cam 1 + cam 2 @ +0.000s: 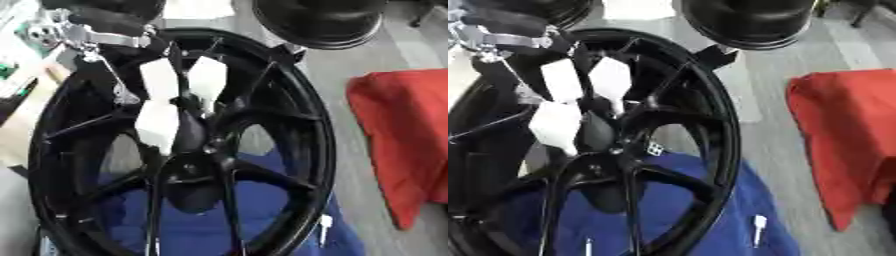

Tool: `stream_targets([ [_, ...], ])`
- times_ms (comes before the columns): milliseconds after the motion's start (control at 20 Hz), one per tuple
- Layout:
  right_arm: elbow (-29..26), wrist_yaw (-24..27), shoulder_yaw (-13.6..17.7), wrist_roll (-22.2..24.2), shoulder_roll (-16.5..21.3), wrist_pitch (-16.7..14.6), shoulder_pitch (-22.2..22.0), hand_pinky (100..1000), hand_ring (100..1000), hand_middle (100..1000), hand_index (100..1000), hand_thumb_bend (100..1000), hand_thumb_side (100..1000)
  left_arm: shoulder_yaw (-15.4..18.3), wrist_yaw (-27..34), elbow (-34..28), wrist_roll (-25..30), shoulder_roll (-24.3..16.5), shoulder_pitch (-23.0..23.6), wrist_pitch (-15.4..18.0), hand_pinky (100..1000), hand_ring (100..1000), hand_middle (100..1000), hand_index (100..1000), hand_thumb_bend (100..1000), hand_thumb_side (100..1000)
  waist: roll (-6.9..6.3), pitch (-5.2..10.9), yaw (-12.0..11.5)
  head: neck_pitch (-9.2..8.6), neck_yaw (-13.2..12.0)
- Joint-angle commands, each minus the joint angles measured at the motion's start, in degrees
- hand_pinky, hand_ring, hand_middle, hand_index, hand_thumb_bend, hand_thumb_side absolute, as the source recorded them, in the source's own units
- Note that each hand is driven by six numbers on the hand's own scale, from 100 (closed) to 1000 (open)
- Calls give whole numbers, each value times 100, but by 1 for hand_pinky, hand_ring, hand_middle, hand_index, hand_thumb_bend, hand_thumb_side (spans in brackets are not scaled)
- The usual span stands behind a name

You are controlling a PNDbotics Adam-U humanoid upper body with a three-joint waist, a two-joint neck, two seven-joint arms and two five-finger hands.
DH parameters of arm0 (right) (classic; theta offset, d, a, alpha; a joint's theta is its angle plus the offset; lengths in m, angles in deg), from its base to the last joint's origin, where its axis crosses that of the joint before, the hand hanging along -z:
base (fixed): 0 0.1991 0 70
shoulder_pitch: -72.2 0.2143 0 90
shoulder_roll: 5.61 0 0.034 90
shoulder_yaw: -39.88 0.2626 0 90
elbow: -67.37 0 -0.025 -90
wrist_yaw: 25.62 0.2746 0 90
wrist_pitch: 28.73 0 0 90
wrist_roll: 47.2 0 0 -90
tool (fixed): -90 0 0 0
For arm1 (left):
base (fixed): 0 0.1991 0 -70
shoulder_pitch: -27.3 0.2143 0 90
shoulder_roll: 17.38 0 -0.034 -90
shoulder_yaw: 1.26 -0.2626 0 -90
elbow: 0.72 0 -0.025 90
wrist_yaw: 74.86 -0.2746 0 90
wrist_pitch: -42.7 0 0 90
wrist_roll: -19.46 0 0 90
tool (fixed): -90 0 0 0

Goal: Pull the pin out of the wheel hub.

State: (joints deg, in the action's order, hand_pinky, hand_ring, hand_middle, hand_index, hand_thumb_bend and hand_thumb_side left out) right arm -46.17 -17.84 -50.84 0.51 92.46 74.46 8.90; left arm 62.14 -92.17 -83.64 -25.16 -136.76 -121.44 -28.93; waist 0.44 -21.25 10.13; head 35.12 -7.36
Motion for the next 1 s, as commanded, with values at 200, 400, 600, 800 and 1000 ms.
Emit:
stream_targets([
  [200, -106, 83, 55, -94, 64, -52, 18, 506, 611, 557, 636, 100, 354, 79, 22, 15, 658, -57, -166, 720, 852, 833, 711, 752, 251, 100, -11, 93, -8, -66, -15],
  [400, -106, 114, 50, -125, 62, -47, 2, 506, 611, 557, 635, 100, 355, 101, 127, -15, 658, -44, -203, 709, 834, 795, 637, 687, 231, 100, -7, 105, -16, -57, -13],
  [600, -106, 116, 53, -126, 53, -46, -6, 507, 611, 557, 635, 100, 356, 111, 144, -60, 658, -63, -209, 701, 827, 777, 618, 670, 240, 100, -7, 117, -24, -51, -7],
  [800, -106, 123, 60, -141, 12, -85, -32, 507, 611, 556, 634, 100, 357, 117, 119, -106, 658, -90, -203, 683, 840, 811, 721, 766, 316, 100, -10, 126, -39, -48, 2],
  [1000, -106, 145, 52, -140, 21, -106, -46, 507, 611, 556, 634, 100, 358, 89, 13, -162, 658, -123, -198, 698, 869, 865, 780, 822, 399, 100, -14, 133, -60, -38, 6],
])
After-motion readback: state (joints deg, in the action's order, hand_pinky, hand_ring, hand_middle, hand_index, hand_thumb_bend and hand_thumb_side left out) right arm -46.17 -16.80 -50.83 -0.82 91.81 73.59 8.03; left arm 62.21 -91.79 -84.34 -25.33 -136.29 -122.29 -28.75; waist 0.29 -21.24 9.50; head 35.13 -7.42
